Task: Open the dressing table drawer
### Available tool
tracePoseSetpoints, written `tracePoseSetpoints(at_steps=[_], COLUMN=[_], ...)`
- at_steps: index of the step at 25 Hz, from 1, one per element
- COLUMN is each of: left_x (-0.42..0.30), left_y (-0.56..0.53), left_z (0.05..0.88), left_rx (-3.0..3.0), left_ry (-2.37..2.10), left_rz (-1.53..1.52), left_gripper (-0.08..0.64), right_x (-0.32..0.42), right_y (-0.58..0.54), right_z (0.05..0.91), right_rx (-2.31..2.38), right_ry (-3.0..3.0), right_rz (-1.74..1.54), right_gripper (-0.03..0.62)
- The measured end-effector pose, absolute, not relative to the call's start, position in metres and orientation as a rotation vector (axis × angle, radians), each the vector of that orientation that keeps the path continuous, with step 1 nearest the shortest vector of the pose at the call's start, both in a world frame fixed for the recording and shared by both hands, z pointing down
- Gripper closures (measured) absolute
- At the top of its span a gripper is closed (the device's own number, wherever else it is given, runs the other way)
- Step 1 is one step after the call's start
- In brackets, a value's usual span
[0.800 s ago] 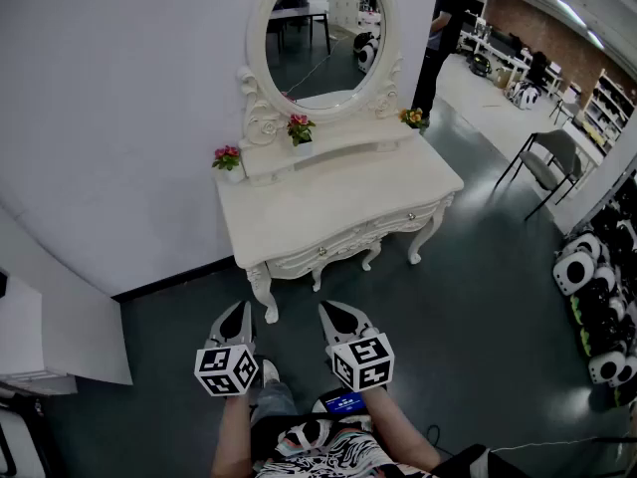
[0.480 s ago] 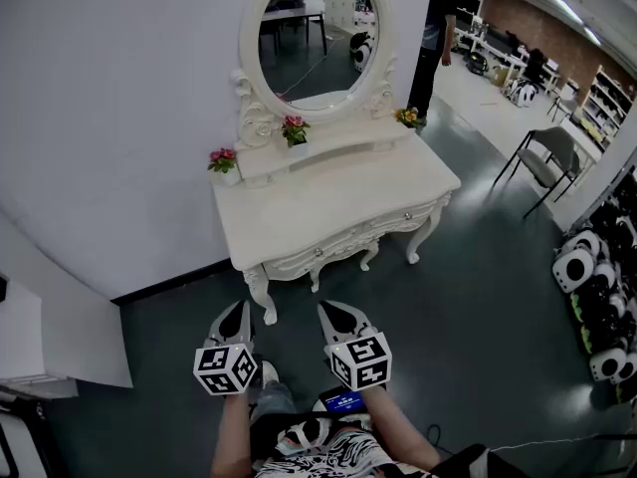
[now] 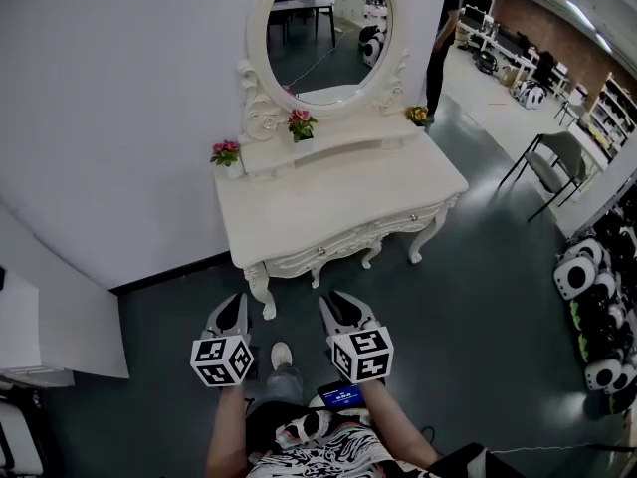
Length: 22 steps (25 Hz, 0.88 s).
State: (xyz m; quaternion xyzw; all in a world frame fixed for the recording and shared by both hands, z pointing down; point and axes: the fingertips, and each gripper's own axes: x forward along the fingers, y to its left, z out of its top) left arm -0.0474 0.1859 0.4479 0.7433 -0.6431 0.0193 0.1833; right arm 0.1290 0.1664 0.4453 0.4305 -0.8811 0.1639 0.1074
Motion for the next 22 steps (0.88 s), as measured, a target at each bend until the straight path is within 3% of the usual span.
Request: tracePoseSetpoints(at_steps=[9, 22], left_x=[-0.071, -0.134], left_y=[0.104, -0.116], left_z=[0.474, 0.519], left_rx=[2.075, 2.16], left_ry=[-1.804, -1.67], left_rz=[0.099, 0.293], left_gripper=[0.558, 0.558], right_x=[0.108, 0.015], right_y=[0.088, -0.12], right_z=[0.467, 0.506], right_rx=[1.244, 1.239], right_ry=[-2.558, -2.401], right_rz=[0.509, 0.508], right_gripper=[0.503, 0.489])
